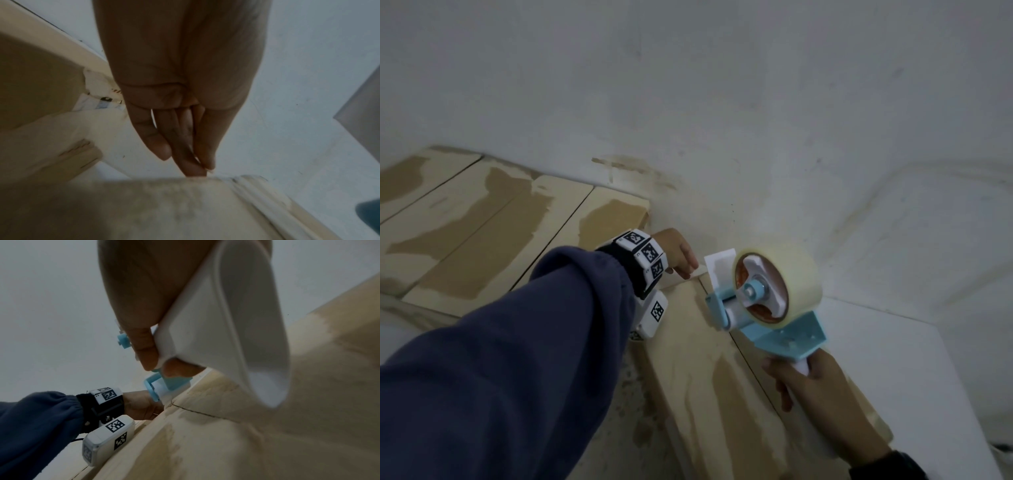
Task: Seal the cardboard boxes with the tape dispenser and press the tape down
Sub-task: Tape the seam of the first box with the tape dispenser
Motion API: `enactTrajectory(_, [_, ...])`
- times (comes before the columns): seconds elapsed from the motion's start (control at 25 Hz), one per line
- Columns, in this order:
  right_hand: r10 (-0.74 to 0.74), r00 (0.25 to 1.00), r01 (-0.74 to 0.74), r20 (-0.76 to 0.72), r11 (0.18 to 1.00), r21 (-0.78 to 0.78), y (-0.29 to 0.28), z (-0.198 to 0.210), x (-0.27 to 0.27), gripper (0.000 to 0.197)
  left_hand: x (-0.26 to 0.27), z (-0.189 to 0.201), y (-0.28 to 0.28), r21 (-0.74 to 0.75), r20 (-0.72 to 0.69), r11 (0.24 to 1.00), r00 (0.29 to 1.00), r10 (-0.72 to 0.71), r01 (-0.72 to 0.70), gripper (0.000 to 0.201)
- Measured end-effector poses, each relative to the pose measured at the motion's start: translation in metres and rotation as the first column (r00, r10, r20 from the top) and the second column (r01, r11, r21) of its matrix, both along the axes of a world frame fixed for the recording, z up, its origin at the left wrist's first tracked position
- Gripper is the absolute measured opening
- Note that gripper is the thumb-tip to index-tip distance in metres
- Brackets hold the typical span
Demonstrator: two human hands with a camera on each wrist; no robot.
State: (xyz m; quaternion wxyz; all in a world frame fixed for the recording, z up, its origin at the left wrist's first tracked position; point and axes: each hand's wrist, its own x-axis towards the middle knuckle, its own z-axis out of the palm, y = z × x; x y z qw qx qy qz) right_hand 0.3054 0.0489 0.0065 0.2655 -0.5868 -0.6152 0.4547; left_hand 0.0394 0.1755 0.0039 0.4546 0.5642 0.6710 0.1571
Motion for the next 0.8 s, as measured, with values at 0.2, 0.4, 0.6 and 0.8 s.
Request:
enactTrajectory(0.2, [-0.014,1.0,0.014,0.015,1.0,0.0,-0.002,-0.002,0.0,0.019,0.017,0.012,-0.008,-0.124,-0.094,0.991,0.993,-0.068,0.056,0.027])
enactTrajectory(0.4, [-0.001,1.0,0.001,0.023,1.0,0.0,-0.006,0.002,-0.003,0.022,0.027,0.023,-0.027,-0.182,-0.132,0.97,0.973,-0.188,0.162,0.044])
enactTrajectory(0.6, [0.022,0.998,-0.022,0.054,1.0,0.014,-0.007,0.005,-0.008,0.029,0.033,-0.002,-0.061,-0.021,-0.055,0.969,0.968,-0.247,0.246,0.049])
enactTrajectory(0.8, [0.123,0.984,-0.124,0.131,0.992,0.003,-0.01,0.015,-0.012,0.018,0.037,-0.012,-0.067,0.008,-0.224,0.997,0.971,-0.079,0.083,0.04])
